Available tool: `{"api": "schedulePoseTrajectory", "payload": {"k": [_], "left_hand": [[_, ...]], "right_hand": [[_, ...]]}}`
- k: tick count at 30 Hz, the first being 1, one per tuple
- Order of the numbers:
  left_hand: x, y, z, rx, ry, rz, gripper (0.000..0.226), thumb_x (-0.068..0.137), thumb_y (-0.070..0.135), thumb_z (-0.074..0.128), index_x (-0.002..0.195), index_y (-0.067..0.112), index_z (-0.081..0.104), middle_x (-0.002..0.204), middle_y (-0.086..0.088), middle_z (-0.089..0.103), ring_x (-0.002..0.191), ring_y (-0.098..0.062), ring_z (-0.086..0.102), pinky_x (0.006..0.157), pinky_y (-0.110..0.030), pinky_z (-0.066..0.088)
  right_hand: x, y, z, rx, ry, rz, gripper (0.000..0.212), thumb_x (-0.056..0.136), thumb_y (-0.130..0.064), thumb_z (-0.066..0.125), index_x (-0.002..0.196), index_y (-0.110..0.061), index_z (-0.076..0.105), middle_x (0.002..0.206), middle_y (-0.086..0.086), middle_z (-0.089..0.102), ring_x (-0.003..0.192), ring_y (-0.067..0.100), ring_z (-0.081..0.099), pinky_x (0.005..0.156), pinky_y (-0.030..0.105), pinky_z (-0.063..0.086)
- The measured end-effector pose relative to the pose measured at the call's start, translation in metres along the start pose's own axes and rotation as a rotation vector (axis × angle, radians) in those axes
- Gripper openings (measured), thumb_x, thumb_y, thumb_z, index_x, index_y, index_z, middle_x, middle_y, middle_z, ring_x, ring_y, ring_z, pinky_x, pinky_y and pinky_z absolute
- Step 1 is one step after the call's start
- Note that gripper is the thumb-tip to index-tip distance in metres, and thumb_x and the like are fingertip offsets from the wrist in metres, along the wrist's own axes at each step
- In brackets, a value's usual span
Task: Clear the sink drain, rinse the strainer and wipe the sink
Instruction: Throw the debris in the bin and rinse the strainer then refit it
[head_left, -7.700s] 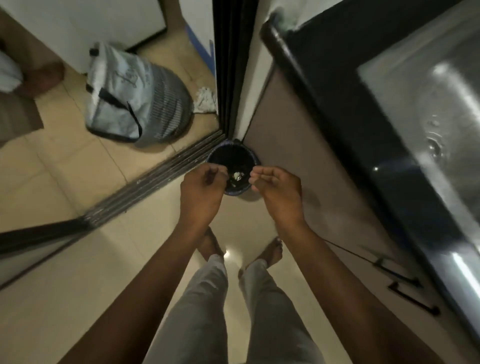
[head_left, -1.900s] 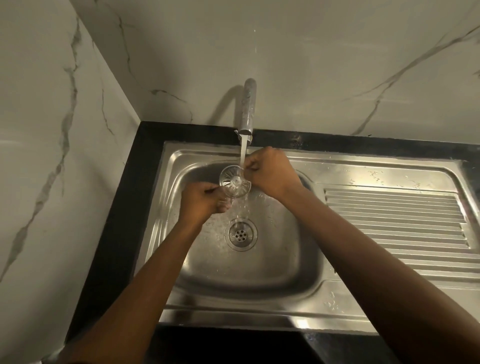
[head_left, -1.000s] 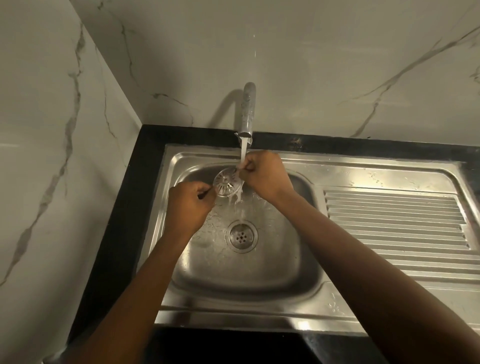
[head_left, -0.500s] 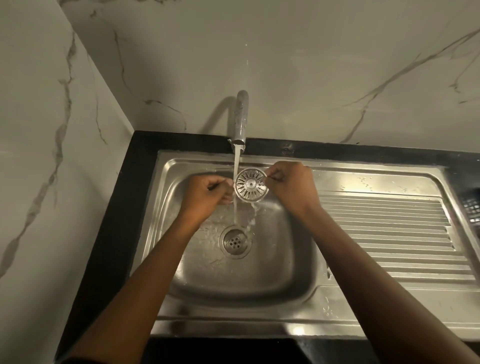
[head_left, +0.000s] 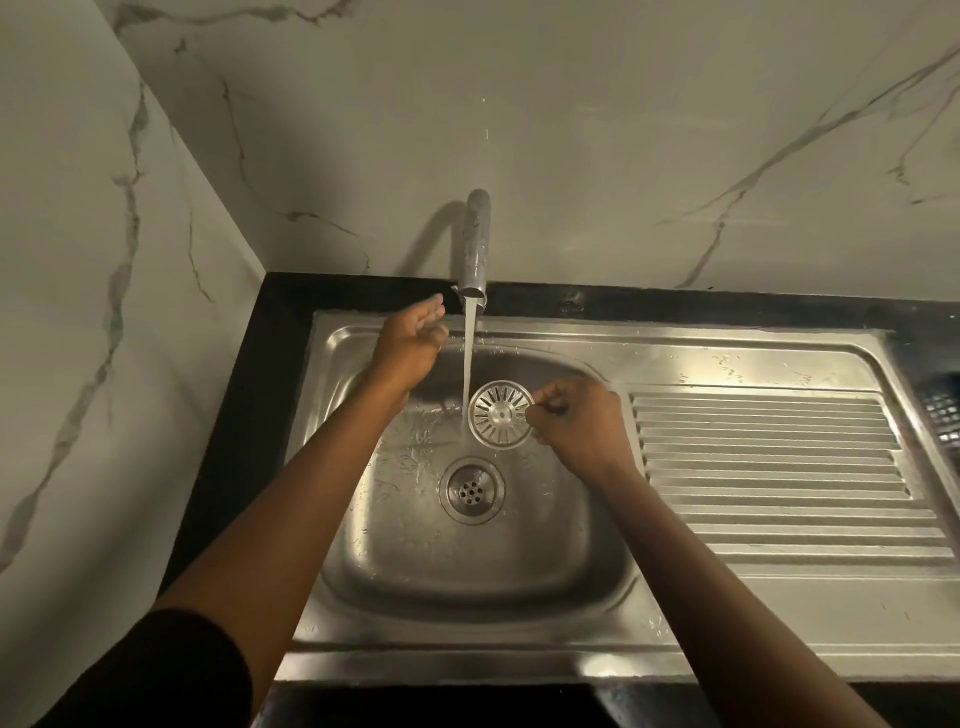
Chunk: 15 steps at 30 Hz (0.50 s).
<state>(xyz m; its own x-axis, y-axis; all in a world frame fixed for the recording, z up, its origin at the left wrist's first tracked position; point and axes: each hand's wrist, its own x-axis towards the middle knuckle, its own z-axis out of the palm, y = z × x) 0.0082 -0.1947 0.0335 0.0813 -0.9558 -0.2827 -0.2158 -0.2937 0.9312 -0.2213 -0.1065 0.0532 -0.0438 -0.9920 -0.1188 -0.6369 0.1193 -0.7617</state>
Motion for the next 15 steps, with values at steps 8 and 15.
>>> {"api": "schedulePoseTrajectory", "payload": {"k": [8, 15], "left_hand": [[0.013, 0.012, 0.009, 0.052, 0.015, -0.011, 0.049, 0.103, -0.004, 0.052, 0.151, 0.003, 0.054, 0.153, -0.012, 0.061, 0.139, -0.035, 0.060, 0.116, -0.051, 0.049], [0.013, 0.017, 0.012, 0.061, -0.062, 0.029, 0.053, 0.101, -0.013, 0.048, 0.136, 0.021, 0.067, 0.160, -0.004, 0.055, 0.144, -0.028, 0.056, 0.119, -0.045, 0.046]], "right_hand": [[-0.003, 0.006, -0.001, 0.162, 0.007, 0.105, 0.014, 0.086, -0.013, 0.080, 0.083, -0.025, 0.073, 0.072, -0.013, 0.078, 0.058, 0.008, 0.076, 0.061, 0.027, 0.064], [-0.005, 0.008, 0.000, 0.225, 0.005, 0.142, 0.008, 0.087, -0.010, 0.080, 0.086, -0.015, 0.074, 0.069, -0.001, 0.078, 0.058, 0.014, 0.077, 0.061, 0.031, 0.066]]}}
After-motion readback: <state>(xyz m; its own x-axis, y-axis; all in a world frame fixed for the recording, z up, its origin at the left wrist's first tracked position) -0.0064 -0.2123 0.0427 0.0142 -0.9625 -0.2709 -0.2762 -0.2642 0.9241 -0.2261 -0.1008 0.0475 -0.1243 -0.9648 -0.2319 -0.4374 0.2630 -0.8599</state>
